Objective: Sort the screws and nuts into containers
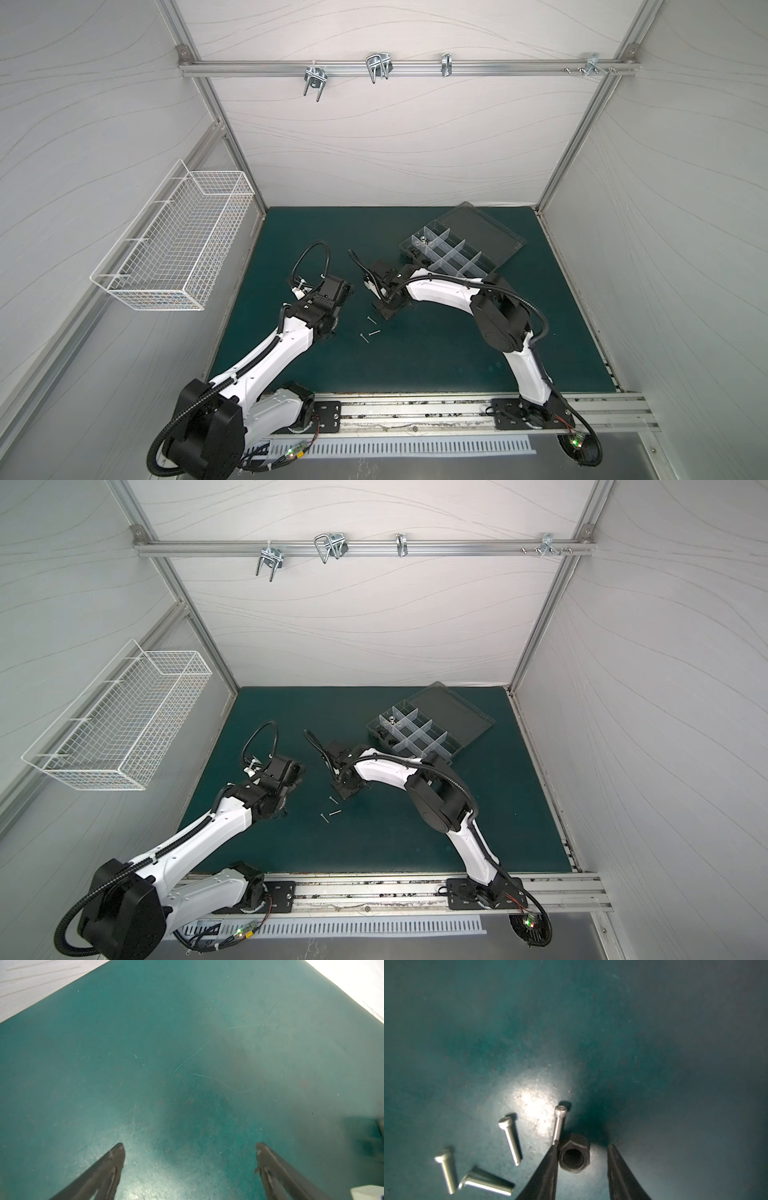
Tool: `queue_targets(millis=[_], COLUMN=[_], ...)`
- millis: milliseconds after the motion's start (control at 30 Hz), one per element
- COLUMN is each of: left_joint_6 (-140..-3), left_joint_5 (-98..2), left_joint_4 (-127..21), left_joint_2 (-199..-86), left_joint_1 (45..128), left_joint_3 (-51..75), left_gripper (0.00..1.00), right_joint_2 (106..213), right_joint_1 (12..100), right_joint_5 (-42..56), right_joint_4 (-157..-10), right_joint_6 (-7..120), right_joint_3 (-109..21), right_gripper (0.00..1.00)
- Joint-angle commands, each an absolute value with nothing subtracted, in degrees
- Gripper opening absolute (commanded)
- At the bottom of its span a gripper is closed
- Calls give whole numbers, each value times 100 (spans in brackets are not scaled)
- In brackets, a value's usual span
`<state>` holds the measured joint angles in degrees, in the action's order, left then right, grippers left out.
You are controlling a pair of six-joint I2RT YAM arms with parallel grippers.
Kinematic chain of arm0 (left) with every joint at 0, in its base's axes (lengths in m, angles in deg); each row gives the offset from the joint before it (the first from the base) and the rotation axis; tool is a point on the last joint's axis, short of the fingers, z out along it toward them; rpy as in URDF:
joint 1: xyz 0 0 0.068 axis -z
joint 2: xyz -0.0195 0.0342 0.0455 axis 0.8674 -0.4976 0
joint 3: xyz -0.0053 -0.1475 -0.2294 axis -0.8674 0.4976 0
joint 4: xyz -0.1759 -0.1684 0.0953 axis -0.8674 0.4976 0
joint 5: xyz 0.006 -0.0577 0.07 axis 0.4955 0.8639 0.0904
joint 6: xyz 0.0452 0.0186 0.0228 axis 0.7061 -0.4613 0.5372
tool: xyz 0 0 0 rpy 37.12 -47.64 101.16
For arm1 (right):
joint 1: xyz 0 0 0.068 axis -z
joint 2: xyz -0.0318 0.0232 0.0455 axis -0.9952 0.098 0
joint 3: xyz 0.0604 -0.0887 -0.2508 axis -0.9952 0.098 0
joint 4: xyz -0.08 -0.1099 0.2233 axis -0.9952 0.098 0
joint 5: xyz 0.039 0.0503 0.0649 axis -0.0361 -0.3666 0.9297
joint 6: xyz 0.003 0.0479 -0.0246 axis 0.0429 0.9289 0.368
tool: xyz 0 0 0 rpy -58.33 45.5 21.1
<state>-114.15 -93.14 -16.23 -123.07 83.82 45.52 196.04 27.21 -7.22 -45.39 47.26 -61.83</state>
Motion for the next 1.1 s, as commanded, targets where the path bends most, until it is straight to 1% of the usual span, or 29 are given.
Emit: queue_targets(millis=[0, 400, 467, 633, 867, 1067], left_joint_6=[-11540, -11533, -11540, -11540, -11509, -11496], left_joint_5=[-9417, -9399, -9408, -9409, -9377, -9424], left_joint_4=[-1589, -1607, -1602, -1605, -1667, -1564], left_joint_2=[-12293, -12317, -12317, -12311, -12368, -12328], left_joint_1=[8354, 8354, 8354, 8354, 8354, 8354], left_joint_3=[4579, 4581, 4581, 4581, 4583, 4546], left_gripper=[99, 99, 99, 99, 99, 99], right_joint_2=[19778, 19905, 19862, 19741, 19505, 19187], right_joint_1=[2673, 2681, 2681, 2690, 2797, 3040], right_joint_5=[-794, -829, -822, -907, -906, -625], right_joint_4=[-4288, -4189, -4188, -4180, -4185, -4320], right_joint_6=[4638, 4663, 4666, 4686, 4760, 4921], right_joint_3=[-6348, -6414, -6378, -6287, -6142, -5807], right_gripper=[39, 29, 28, 20, 15, 10])
